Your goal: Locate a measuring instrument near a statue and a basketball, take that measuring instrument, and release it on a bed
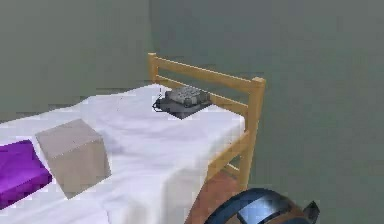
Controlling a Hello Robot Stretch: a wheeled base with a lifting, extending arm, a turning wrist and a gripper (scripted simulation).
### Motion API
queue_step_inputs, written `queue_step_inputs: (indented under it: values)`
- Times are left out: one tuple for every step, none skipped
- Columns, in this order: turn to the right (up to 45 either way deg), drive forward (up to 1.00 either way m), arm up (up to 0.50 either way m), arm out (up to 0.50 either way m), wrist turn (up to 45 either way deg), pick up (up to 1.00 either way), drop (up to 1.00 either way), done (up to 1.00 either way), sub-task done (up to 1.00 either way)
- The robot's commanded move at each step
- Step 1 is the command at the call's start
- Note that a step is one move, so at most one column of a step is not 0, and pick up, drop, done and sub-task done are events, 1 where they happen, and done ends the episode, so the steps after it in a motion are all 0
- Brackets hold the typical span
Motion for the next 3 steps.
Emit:
queue_step_inputs:
  values:
    - [-33.0,0.00,0.00,0.00,0.0,0.00,0.00,0.00,0.00]
    - [0.0,0.25,0.00,0.00,0.0,0.00,0.00,0.00,0.00]
    - [-45.0,0.00,0.00,0.00,0.0,0.00,0.00,0.00,0.00]
